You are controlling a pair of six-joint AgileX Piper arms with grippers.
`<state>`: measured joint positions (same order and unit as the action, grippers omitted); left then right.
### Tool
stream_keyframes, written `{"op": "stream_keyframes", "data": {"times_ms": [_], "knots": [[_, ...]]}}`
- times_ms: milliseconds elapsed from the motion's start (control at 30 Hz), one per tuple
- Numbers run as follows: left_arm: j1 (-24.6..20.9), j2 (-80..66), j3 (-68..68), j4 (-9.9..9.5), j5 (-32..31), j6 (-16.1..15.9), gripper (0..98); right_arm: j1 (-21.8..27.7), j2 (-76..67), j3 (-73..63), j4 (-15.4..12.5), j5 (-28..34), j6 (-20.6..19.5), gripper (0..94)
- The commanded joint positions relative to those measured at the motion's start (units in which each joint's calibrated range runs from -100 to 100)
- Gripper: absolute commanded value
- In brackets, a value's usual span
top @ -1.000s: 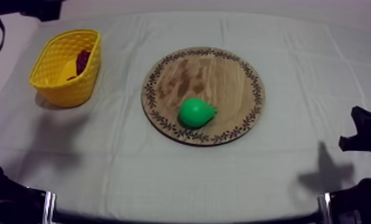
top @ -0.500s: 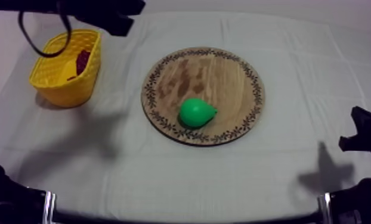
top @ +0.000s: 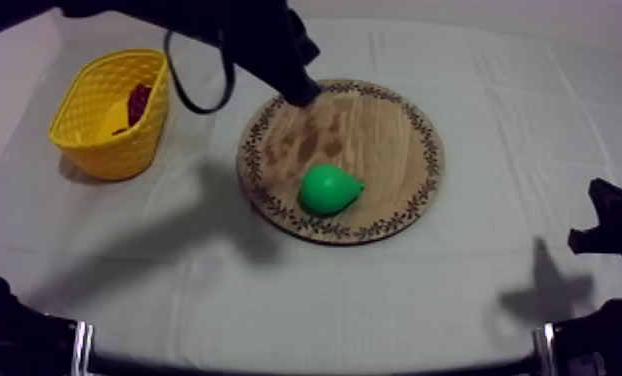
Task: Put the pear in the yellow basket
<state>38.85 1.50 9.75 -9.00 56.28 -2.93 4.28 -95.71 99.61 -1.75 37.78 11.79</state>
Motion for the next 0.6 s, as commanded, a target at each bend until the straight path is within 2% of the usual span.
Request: {"op": "stream_keyframes", "data": {"times_ms": [0,333,567], "knots": [[0.38,3.27,-1.23,-0.13,1.14,-0.88,0.0,0.01,-0.05,0.05,0.02,-0.04,0.0,0.5],[1.15,13.66,-6.34,-2.38,4.49,-2.27,0.0,0.01,-0.05,0.05,0.02,-0.04,0.0,0.5],[0.85,17.03,-8.35,-2.75,5.71,-3.66,0.2,0.01,-0.05,0.05,0.02,-0.04,0.0,0.5]]}}
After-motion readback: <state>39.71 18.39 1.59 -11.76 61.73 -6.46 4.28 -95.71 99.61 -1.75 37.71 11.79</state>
